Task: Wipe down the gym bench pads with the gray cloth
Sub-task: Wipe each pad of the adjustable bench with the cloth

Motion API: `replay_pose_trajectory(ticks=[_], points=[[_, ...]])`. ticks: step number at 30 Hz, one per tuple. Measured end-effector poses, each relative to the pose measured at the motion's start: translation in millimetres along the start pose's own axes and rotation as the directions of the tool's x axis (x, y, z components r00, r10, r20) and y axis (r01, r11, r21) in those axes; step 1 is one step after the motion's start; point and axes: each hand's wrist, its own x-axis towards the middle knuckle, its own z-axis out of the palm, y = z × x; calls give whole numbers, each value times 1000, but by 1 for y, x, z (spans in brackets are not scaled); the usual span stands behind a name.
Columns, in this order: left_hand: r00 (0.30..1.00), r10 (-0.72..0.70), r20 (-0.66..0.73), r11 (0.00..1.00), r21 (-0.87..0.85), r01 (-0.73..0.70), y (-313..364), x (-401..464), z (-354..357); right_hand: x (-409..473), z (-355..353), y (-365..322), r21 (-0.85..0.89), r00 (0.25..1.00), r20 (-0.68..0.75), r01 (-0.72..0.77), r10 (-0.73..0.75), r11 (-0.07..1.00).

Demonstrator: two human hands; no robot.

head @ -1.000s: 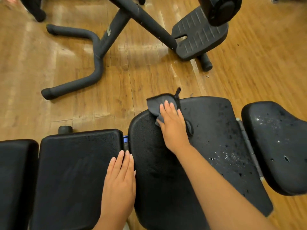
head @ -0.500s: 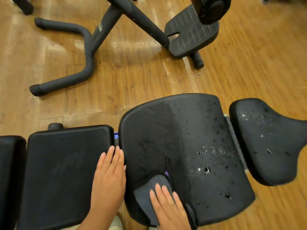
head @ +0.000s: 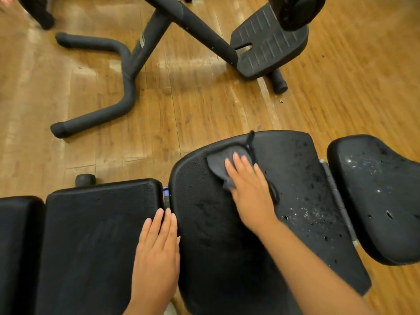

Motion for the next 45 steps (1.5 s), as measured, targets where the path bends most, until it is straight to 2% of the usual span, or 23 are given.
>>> replay_pose_trajectory(ticks=[4, 8, 12, 16, 18, 22, 24, 26, 29, 32, 36, 41, 45], points=[[1000, -20, -2, 1000, -12, 20, 2, 0, -3, 41, -7, 8, -46, 1000, 12, 25, -24, 999], [999, -34, 10, 999, 14, 34, 6, -1, -8, 24, -6, 1, -22, 999, 43, 34, -33, 999], [999, -37, 23, 999, 37, 36, 9, 0, -9, -69, 1, -9, 15, 998, 29, 48, -48, 999], [999, -43, -2, 997, 60, 43, 13, -1, -15, -188, 8, -18, 76, 990, 99, 90, -98, 993], [999, -32, -31, 998, 53, 33, 28, 4, -19, -216, 10, -17, 115, 991, 110, 61, -74, 991], [995, 72, -68, 997, 0, -72, 78, 29, -11, -224, 11, -19, 103, 990, 138, -6, -8, 995], [997, 42, -66, 998, -34, -44, 93, 41, -3, -220, 13, -18, 104, 988, 152, -44, 28, 994], [998, 12, -57, 998, -68, -16, 94, 45, 7, -212, 10, -12, 87, 988, 152, -22, 8, 996], [996, 62, -70, 993, -94, -68, 85, 44, 16, -189, 3, 1, 63, 991, 134, 24, -32, 998], [995, 72, -76, 988, -129, -81, 81, 42, 18, -136, -2, 12, 89, 996, 88, -24, 16, 996], [996, 47, -74, 987, -147, -57, 85, 41, 17, -49, 1, 24, 30, 999, 9, -36, 36, 999], [994, 68, -87, 987, -137, -80, 83, 42, 18, 37, -9, 37, -67, 997, -1, 74, -74, 995], [993, 73, -88, 990, -113, -83, 83, 42, 19, 60, -13, 39, -113, 996, 11, 90, -90, 989]])
